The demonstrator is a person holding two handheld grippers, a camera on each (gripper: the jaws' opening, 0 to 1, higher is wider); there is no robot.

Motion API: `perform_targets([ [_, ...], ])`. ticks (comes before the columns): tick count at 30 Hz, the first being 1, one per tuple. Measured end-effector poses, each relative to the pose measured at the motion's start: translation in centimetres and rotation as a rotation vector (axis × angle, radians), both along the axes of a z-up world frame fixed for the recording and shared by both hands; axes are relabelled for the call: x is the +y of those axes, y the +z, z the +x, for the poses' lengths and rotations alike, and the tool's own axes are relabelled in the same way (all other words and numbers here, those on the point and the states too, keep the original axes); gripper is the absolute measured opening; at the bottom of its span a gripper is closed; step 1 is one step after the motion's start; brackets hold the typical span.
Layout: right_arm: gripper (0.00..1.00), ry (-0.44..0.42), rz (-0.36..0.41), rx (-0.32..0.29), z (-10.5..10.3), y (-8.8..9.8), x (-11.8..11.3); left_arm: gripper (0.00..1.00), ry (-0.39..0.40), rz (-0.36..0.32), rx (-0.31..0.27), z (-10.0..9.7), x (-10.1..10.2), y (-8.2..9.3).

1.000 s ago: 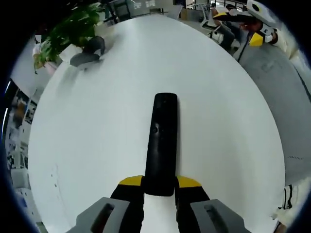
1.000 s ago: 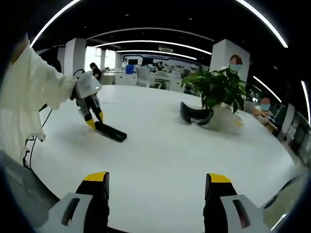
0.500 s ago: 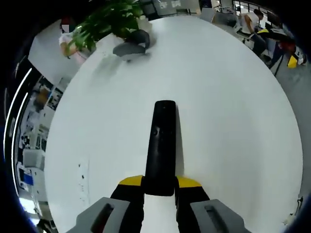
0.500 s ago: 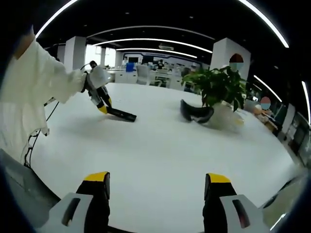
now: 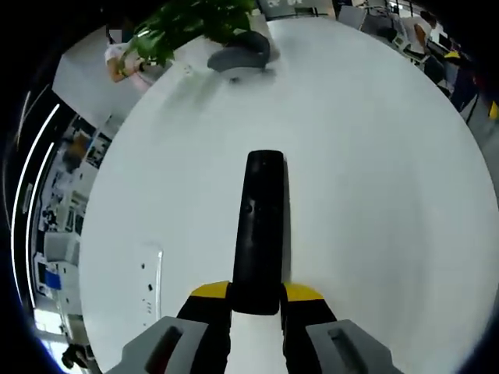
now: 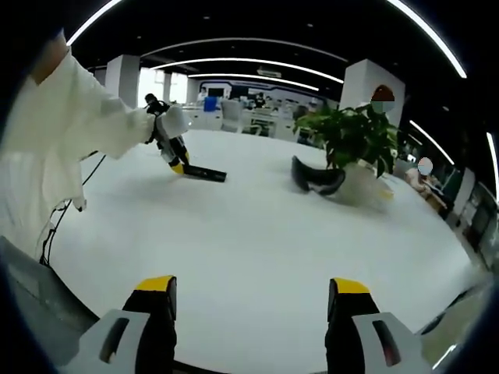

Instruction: Press the specified remote control buttons in sequence, fully releasing each button before pressing the next.

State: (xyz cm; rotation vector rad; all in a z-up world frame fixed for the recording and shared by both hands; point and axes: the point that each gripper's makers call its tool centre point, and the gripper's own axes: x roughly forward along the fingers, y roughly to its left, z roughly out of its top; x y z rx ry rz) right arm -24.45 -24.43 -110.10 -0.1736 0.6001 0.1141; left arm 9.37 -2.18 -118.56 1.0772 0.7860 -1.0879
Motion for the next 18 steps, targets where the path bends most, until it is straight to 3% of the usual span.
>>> perform_targets([
  [2, 0.78, 0.001, -0.002, 0.003, -0.01, -0.06, 0.02, 0.23, -0.007, 0.031, 0.015, -0.31, 0.43, -0.68],
  [3, 0.78, 0.002, -0.003, 0.004, 0.00, -0.09, 0.01, 0.23, -0.011, -0.010, -0.009, 0.05, -0.16, -0.09],
  [4, 0.79, 0.001, -0.003, 0.005, 0.00, -0.11, 0.01, 0.23, -0.018, 0.006, -0.002, -0.12, 0.07, 0.00],
  [9, 0.79, 0.007, -0.003, 0.000, 0.01, -0.02, 0.12, 0.24, 0.011, -0.041, 0.016, 0.02, 0.28, -0.14],
  [12, 0.79, 0.011, -0.005, 0.005, -0.04, -0.09, 0.19, 0.23, -0.074, -0.020, -0.037, -0.14, -0.06, -0.13],
  [14, 0.80, 0.013, -0.007, 0.004, -0.04, -0.07, 0.22, 0.24, -0.061, -0.006, -0.058, -0.31, -0.09, -0.04],
  [18, 0.80, 0.010, -0.008, -0.001, -0.03, 0.00, 0.17, 0.29, 0.040, -0.027, -0.056, 0.10, 0.46, 0.14],
])
